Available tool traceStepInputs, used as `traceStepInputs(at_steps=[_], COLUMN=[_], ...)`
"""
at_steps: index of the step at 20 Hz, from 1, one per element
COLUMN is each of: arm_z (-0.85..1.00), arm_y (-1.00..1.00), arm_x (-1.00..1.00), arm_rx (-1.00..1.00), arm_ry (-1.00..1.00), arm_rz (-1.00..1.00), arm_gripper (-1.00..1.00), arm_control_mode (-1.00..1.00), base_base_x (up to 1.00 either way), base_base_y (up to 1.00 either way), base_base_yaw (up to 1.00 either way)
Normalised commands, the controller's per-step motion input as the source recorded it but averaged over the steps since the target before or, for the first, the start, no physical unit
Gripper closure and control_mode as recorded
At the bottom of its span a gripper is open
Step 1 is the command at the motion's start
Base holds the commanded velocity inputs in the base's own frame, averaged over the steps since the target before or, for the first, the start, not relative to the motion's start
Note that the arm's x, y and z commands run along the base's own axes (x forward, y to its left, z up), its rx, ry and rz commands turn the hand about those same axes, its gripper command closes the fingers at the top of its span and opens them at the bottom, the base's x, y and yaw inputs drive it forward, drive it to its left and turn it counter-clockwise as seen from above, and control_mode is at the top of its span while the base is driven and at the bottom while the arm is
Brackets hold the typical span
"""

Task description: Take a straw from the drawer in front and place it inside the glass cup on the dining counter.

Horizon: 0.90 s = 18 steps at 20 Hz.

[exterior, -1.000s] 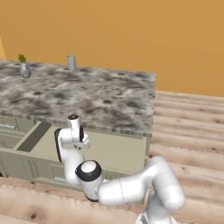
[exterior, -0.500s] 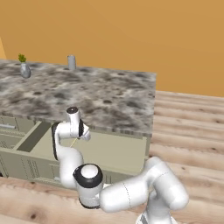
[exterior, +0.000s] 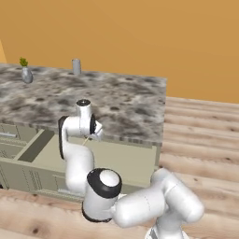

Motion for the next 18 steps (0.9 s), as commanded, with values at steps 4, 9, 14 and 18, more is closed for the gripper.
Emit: traceStepInputs(at_steps=[4,9,14,18], arm_z=[0.77,0.68,0.73,0.30], arm_y=[-0.78,-1.00,-1.00,-0.94], arm_x=[-0.87,-0.68,-0.19,-0.03], arm_rx=[-0.03,-0.05,0.00,0.00], arm_ry=[-0.06,-0.13,-0.06,0.00], arm_rz=[0.03,0.08,0.09,0.07], arm_gripper=[1.00,1.00,1.00,1.00], arm_control_mode=[-1.00,-1.00,-1.00,-1.00], base_base_x=[0.00,0.00,0.00,0.00], base_base_y=[0.00,0.00,0.00,0.00], base_base_yaw=[0.00,0.00,0.00,0.00])
